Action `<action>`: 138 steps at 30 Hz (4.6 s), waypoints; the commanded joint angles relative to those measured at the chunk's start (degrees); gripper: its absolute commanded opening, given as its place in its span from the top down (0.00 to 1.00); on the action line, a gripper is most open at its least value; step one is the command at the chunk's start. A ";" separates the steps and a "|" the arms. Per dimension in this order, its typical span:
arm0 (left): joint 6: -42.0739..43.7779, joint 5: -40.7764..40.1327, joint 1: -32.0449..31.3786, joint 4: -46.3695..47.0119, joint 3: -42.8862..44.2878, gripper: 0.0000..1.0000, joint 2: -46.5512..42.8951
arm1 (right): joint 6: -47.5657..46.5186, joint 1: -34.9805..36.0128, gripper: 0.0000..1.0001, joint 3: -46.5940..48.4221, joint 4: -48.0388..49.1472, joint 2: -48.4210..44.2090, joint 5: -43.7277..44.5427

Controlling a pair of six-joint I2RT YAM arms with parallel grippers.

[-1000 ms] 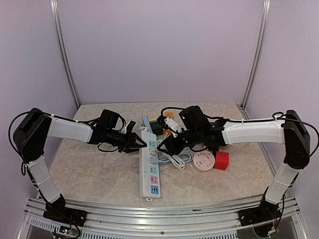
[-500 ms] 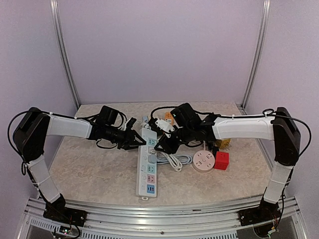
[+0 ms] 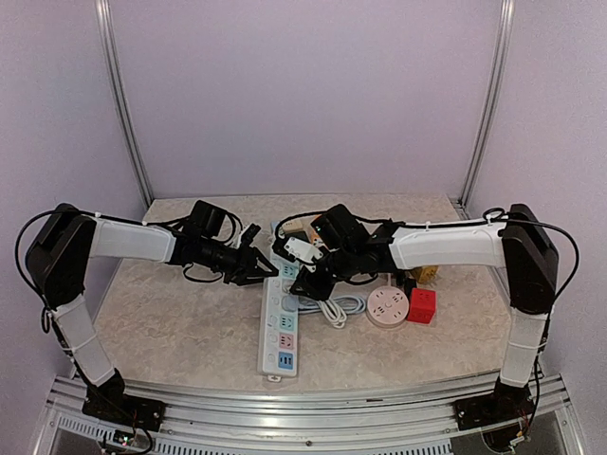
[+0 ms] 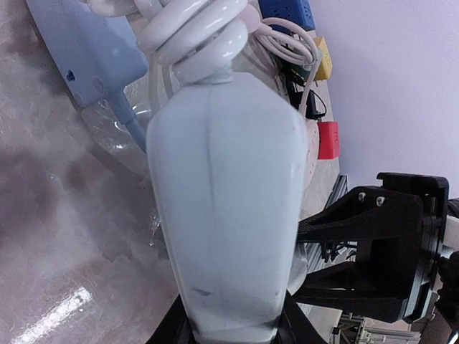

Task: Pull the plug off the socket
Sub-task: Remove the plug from the socket.

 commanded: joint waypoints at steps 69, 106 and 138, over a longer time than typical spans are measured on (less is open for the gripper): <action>5.14 6.42 0.95 -4.86 6.63 1.00 3.58 | 0.25 5.74 1.00 -9.41 9.64 -6.57 14.63; 7.33 5.61 0.16 -7.54 8.21 1.00 4.52 | 5.89 -0.46 1.00 -11.09 11.25 -8.15 1.18; 7.13 4.57 1.13 -8.42 8.20 1.00 5.28 | 5.49 6.54 1.00 -11.59 10.79 -8.40 16.61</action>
